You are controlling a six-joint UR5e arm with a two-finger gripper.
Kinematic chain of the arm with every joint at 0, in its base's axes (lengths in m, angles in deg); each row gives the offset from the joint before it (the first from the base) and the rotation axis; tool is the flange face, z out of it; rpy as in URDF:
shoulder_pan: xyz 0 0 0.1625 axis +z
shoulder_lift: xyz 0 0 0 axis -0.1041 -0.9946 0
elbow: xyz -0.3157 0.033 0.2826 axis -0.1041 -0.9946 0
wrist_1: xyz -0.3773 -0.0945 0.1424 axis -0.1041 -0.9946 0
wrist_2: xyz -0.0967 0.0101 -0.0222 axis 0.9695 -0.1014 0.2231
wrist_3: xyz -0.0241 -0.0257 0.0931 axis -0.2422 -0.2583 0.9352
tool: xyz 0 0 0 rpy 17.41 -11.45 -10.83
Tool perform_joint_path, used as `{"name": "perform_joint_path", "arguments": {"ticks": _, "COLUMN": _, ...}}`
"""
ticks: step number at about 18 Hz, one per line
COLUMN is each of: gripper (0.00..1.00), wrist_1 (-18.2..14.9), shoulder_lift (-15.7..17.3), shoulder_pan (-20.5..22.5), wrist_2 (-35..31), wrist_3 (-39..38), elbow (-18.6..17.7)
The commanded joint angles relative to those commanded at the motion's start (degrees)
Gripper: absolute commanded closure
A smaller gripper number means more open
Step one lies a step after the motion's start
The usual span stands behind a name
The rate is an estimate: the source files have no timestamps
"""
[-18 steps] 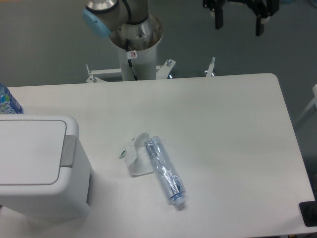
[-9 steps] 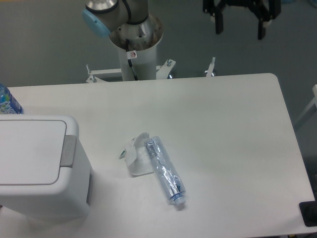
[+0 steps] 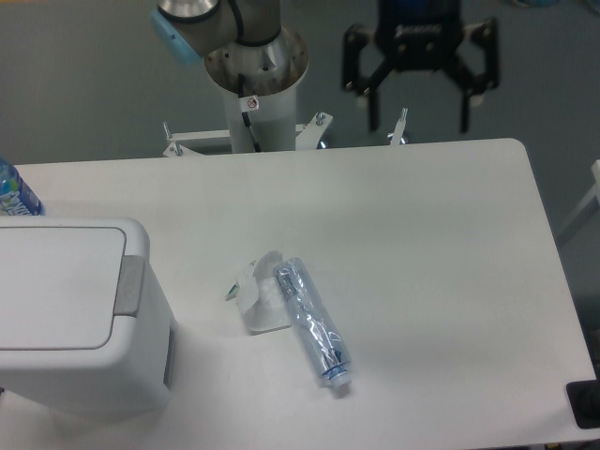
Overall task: Open the trash can
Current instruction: 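Move the open gripper down toward the white trash can lid, then press the gripper fingers down on the trash can lid edge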
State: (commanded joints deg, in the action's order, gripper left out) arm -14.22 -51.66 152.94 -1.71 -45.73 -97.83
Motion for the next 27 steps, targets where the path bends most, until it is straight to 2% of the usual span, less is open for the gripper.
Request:
{"name": "perform_joint_path", "arguments": {"ticks": 5, "gripper": 0.0, "wrist_1": 4.04, "shoulder_lift": -2.19, "shoulder_pan": -6.76, "wrist_2": -0.09, "wrist_3": -9.85, "elbow": -2.11}}
{"name": "perform_joint_path", "arguments": {"ticks": 11, "gripper": 0.0, "wrist_1": 4.75, "shoulder_lift": -5.71, "shoulder_pan": -13.27, "wrist_2": -0.17, "wrist_3": -16.19, "elbow": -2.2}}
{"name": "perform_joint_path", "arguments": {"ticks": 15, "gripper": 0.0, "wrist_1": 9.04, "shoulder_lift": -8.96, "shoulder_pan": -17.4, "wrist_2": -0.17, "wrist_3": -21.45, "elbow": -2.11}}
{"name": "perform_joint_path", "arguments": {"ticks": 17, "gripper": 0.0, "wrist_1": 10.11, "shoulder_lift": -9.58, "shoulder_pan": -18.46, "wrist_2": -0.26, "wrist_3": -23.22, "elbow": -2.2}}
{"name": "perform_joint_path", "arguments": {"ticks": 27, "gripper": 0.0, "wrist_1": 10.2, "shoulder_lift": -10.64, "shoulder_pan": -20.66, "wrist_2": -0.26, "wrist_3": -24.54, "elbow": -2.64}}
